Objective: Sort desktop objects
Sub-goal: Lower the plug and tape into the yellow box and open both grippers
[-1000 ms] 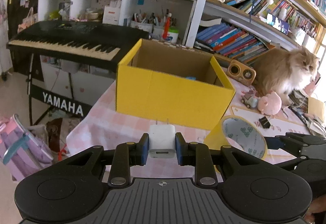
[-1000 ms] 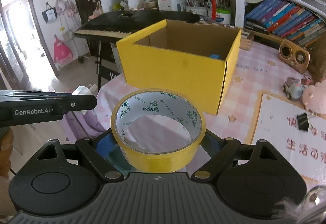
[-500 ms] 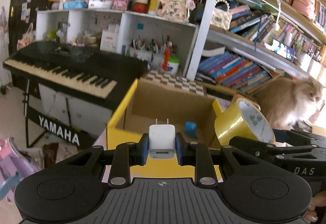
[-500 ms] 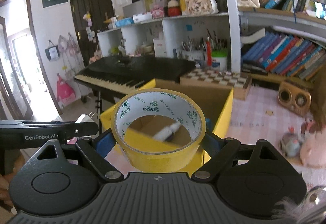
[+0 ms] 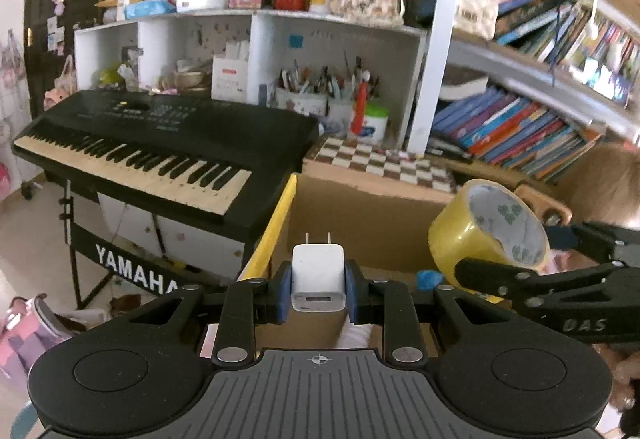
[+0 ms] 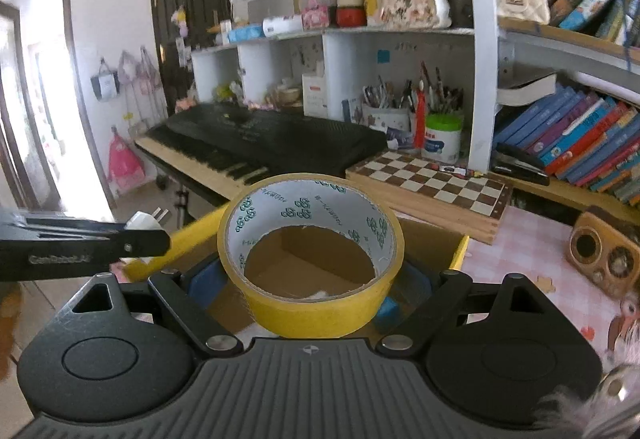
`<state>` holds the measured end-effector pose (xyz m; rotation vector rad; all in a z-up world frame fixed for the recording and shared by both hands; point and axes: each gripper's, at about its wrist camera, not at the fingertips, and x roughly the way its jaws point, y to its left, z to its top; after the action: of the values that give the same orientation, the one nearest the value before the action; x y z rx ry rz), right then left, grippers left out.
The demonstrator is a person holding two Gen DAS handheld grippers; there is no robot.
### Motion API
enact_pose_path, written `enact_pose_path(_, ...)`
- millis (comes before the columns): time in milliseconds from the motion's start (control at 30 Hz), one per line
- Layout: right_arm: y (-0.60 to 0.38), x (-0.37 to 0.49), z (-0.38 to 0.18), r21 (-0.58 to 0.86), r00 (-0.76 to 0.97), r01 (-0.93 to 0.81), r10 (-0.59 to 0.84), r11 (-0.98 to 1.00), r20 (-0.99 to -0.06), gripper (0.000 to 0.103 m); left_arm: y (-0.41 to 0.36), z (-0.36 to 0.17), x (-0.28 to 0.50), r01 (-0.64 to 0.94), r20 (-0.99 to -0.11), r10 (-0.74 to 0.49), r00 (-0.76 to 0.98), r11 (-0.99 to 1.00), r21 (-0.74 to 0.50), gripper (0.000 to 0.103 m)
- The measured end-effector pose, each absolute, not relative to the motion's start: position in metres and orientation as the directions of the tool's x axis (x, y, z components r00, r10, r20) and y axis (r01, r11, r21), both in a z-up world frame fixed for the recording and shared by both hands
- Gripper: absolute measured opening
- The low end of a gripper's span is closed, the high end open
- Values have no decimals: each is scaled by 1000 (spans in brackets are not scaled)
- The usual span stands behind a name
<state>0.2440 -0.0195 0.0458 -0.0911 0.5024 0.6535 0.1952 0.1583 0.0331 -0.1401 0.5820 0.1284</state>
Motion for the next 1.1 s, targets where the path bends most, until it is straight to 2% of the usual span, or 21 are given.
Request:
enact_pose_path(233, 19, 282, 14, -131, 598, -701, 477, 701, -644, 88, 152, 13, 244, -126, -623, 88, 777, 992, -16, 25)
enact_pose_path(400, 41, 290, -2, -236, 541, -777, 427, 584, -724, 88, 150, -3, 265, -122, -678, 106, 727, 992, 23, 25)
enact_pose_path(633, 58, 296, -14, -281, 475, -838, 372, 469, -797, 88, 142, -17, 272, -92, -716, 102, 690, 994, 54, 25)
enact_pose_path(867, 59, 303, -18, -278, 461, -839, 339, 468, -820, 89, 140, -21, 273, -84, -724, 95, 683, 995, 51, 25)
enact_pose_path(1000, 57, 302, -16, -279, 480, -823, 344, 495, -807, 90, 138, -14, 268, -79, -698, 87, 711, 996, 43, 35)
enact_pose_path(1100, 53, 299, -12, -293, 513, -801, 347, 522, -786, 91, 135, -6, 260, -91, -666, 103, 739, 994, 54, 60)
